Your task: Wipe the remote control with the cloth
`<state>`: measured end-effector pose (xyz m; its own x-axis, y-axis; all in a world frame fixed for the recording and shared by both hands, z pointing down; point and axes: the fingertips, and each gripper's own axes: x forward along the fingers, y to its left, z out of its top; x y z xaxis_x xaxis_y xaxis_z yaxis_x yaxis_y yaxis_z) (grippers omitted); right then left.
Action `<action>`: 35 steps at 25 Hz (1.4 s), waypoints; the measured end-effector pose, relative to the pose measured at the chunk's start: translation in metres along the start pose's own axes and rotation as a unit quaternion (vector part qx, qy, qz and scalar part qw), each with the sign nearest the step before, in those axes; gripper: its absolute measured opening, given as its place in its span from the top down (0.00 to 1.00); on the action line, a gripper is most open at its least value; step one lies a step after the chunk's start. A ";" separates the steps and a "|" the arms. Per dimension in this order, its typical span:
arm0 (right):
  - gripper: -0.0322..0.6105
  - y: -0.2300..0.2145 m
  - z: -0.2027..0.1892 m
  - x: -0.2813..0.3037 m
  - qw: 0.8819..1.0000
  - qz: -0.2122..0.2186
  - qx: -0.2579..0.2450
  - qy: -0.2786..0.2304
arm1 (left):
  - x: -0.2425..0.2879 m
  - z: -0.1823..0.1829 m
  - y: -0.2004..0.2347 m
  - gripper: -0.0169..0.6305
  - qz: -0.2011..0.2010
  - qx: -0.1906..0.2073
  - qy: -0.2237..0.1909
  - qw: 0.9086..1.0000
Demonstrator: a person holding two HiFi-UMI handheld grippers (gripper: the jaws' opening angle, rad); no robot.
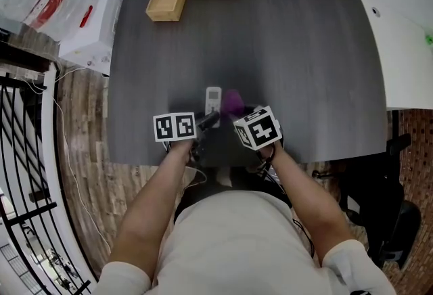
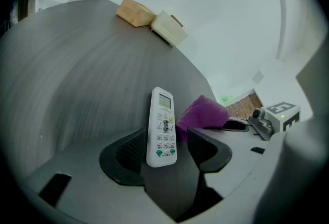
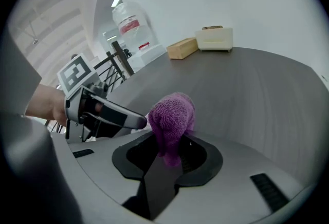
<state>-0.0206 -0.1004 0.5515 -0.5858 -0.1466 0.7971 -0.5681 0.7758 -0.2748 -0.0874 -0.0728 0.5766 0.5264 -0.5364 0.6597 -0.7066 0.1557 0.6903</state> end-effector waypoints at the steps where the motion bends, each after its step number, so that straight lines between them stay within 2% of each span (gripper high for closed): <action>1: 0.77 0.000 0.000 0.003 1.000 -0.001 0.004 0.002 | 0.000 0.000 0.000 0.60 -0.003 0.000 0.001 1.000; 12: 0.77 -0.006 0.004 0.007 1.000 0.000 0.021 -0.012 | 0.002 -0.006 -0.003 0.60 -0.015 0.007 0.017 1.000; 21: 0.77 -0.026 0.008 -0.015 0.998 -0.010 0.048 -0.044 | -0.024 -0.004 0.009 0.60 -0.025 -0.005 -0.022 0.999; 24: 0.77 -0.028 0.007 -0.023 0.997 -0.012 0.053 -0.052 | -0.038 -0.004 0.005 0.60 -0.044 -0.007 -0.050 0.998; 28: 0.77 -0.032 0.008 -0.034 0.996 -0.010 0.063 -0.067 | -0.058 -0.004 -0.018 0.63 -0.107 -0.016 -0.098 0.989; 33: 0.77 -0.036 0.010 -0.048 0.994 -0.001 0.072 -0.087 | -0.086 -0.005 -0.045 0.90 -0.182 -0.024 -0.170 0.968; 35: 0.77 -0.036 0.011 -0.053 0.992 -0.001 0.076 -0.096 | -0.097 -0.004 -0.054 0.96 -0.208 -0.023 -0.195 0.958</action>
<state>0.0247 -0.1277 0.5129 -0.6753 -0.2733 0.6850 -0.6417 0.6757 -0.3629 -0.0990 -0.0262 0.4766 0.5350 -0.8275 0.1704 -0.4475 -0.1065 0.8879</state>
